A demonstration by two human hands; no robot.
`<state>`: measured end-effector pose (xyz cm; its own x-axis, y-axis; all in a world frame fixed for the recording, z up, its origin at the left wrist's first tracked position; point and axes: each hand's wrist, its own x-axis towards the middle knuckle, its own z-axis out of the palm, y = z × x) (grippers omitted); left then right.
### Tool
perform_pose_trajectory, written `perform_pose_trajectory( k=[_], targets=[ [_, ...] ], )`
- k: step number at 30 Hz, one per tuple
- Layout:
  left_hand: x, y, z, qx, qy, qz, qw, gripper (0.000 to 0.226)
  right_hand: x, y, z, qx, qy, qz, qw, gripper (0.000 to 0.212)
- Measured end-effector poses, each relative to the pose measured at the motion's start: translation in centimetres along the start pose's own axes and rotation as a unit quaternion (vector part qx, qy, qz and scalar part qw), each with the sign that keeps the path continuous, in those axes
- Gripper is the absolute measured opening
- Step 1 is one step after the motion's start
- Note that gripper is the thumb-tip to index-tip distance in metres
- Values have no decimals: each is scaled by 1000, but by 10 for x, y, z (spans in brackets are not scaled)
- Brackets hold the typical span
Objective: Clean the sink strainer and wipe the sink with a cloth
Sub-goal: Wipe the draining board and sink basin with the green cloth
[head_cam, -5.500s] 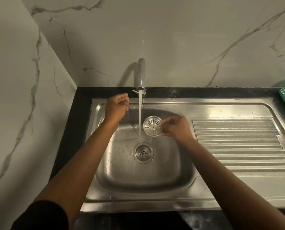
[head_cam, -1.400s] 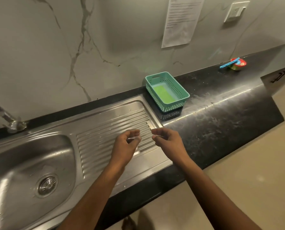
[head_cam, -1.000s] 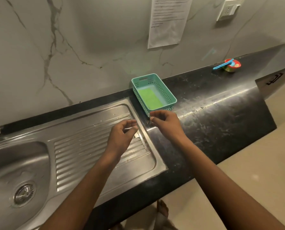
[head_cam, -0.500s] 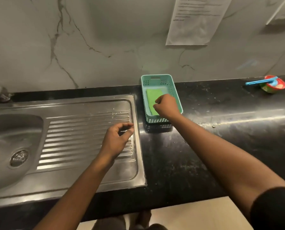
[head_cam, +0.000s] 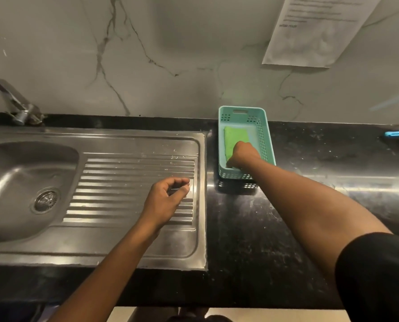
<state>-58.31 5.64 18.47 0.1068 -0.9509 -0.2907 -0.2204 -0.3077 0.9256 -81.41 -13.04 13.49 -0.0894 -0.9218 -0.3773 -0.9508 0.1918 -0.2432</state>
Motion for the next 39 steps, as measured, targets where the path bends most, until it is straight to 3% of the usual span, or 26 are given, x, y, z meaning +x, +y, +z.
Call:
perform_pose_trajectory(
  k=[5,8,10,12,17,20,23,27,30,35,37,39],
  targets=[
    [1,-5,-7,-1,7,0,1000,18,4,13,-19,89,15,18,996,18],
    [1,-4,-8,-10,3,5,1000,18,-13,18,-47,140,104,3,985,22],
    [1,-3,-9,-17,-1,12,1000,18,-33,18,-66,196,164,-22,967,26],
    [2,1,-9,-29,-6,20,999,18,-58,15,-81,310,173,-57,933,28],
    [-1,18,-5,-67,-12,53,996,20,-133,-7,-90,598,33,-129,791,9],
    [-4,27,-3,-94,-18,68,993,28,-168,-18,-67,649,-66,-126,747,5],
    [-9,28,-5,-124,-29,57,990,30,-190,-30,-41,696,-166,-92,693,20],
    [-18,10,-18,-156,-61,11,986,21,-200,-45,-6,733,-228,-39,639,25],
    [-22,-10,-34,-154,-71,-11,986,17,-206,-56,14,716,-223,-18,661,24],
    [-18,-36,-69,-165,-58,-43,984,18,-208,-79,36,553,-97,-83,823,47],
    [-14,-42,-85,-186,-79,-56,978,19,-209,-88,48,549,-146,-74,820,60],
    [-9,-46,-103,-187,-111,-67,974,20,-209,-100,62,610,-234,-49,755,53]
  ],
)
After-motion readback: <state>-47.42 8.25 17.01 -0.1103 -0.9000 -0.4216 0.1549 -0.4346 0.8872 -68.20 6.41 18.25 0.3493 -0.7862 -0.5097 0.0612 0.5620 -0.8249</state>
